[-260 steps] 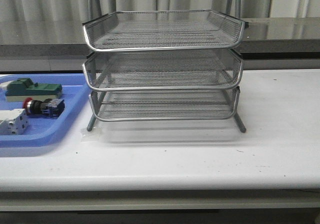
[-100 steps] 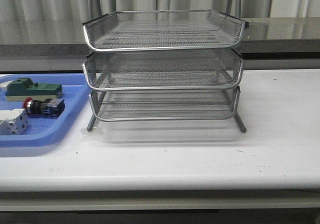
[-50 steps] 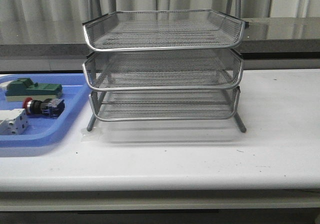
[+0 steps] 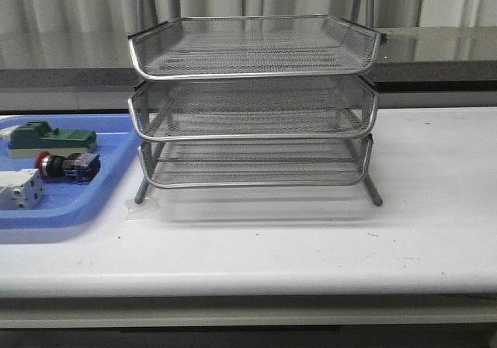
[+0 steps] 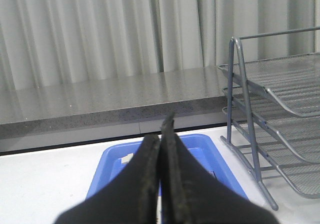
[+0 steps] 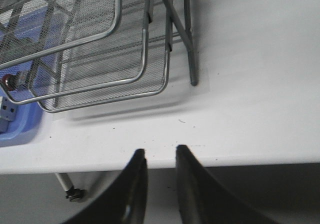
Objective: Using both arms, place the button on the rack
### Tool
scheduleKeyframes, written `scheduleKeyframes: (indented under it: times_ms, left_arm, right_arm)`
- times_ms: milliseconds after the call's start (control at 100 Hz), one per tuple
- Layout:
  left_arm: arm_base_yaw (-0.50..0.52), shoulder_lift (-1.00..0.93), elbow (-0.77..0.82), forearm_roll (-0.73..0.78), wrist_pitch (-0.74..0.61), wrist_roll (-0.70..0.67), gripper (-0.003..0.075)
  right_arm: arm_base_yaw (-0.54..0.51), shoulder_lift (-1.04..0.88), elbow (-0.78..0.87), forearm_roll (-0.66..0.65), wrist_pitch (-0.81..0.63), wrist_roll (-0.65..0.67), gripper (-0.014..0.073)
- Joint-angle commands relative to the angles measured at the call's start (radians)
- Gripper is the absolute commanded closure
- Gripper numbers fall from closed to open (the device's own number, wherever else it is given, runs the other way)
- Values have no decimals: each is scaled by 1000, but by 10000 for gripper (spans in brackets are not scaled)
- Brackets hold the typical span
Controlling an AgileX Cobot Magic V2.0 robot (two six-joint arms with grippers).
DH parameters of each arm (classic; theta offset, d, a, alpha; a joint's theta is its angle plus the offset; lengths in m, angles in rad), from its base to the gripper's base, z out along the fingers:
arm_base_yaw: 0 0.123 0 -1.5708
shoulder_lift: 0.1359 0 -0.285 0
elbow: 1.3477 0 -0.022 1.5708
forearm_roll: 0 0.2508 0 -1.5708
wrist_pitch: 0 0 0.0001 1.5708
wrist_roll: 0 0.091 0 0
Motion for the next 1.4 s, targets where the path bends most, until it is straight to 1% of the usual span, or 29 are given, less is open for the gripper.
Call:
scheduleKeyframes:
  times_ms: [0, 80, 200, 320, 430, 560, 650, 720, 840, 910, 980, 1100, 1390]
  left_arm:
    - [0, -31, 32, -3, -73, -9, 741]
    - [0, -31, 32, -3, -73, -9, 741]
    - [0, -31, 32, -3, -73, -9, 741]
    - [0, -31, 32, -3, -73, -9, 741]
    - [0, -31, 32, -3, -73, -9, 741]
    - [0, -31, 32, -3, -73, -9, 741]
    - [0, -31, 32, -3, -73, -9, 741]
    - [0, -31, 32, -3, -73, -9, 741]
    - [0, -31, 32, -3, -73, -9, 741]
    - [0, -31, 32, -3, -73, -9, 741]
    - [0, -31, 32, -3, -73, -9, 741]
    - [0, -31, 32, -3, -73, -9, 741]
    - [0, -31, 32, -3, -73, -9, 741]
  right_arm:
    - [-4, 48, -37, 91, -79, -10, 293]
    - [-4, 99, -37, 150, -100, -34, 288]
    - [-1, 178, -37, 283, -127, -142, 282]
    - [-1, 255, -37, 468, -136, -315, 282]
    - [-1, 334, -37, 667, -132, -508, 282]
    - [-1, 424, -38, 905, -103, -740, 282]
    - [-1, 486, -38, 1042, -74, -896, 282]
    - [-1, 531, -38, 1145, -45, -999, 282]
    - [-1, 604, -38, 1288, 19, -1118, 282]
    - [-1, 644, -42, 1338, 48, -1165, 282]
    - [-1, 680, -56, 1350, 71, -1189, 282]
    - [-1, 732, -98, 1350, 105, -1191, 282]
    - [-1, 816, -205, 1350, 108, -1191, 282]
